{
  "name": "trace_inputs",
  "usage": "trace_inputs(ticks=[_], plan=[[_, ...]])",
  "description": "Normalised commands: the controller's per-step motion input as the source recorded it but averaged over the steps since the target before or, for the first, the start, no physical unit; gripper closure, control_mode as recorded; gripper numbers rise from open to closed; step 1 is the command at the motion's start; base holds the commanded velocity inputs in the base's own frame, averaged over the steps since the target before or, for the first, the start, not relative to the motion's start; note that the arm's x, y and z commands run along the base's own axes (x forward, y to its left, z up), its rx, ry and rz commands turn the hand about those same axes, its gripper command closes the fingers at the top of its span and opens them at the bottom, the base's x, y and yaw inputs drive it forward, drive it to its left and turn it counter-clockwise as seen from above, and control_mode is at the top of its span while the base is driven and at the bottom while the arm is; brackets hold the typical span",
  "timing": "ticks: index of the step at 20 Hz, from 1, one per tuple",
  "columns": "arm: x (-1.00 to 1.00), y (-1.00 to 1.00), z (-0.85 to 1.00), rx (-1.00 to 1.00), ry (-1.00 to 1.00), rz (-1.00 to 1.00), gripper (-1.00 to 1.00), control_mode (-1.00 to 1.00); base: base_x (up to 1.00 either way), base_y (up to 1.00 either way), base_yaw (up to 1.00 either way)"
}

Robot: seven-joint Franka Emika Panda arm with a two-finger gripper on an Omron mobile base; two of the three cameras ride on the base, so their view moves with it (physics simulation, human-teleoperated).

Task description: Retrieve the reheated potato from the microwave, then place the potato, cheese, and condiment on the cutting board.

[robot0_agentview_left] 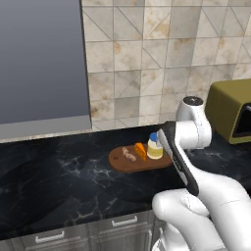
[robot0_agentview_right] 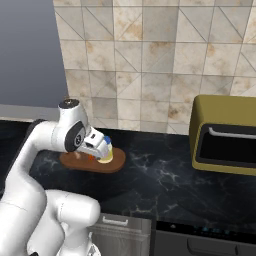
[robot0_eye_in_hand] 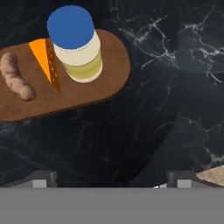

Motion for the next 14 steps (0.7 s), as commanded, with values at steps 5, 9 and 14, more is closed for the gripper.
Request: trace_inputs(ticks=[5, 9, 14], plan=[[-0.75, 0.06, 0.07, 0.00, -0.05, 0.08, -1.00, -1.00, 0.00, 0.00, 0.00], [-0.72, 0.06, 0.09, 0.00, -0.03, 0.09, -1.00, -1.00, 0.00, 0.00, 0.00], [-0.67, 0.06, 0.15, 0.00, 0.00, 0.08, -1.00, -1.00, 0.00, 0.00, 0.00]])
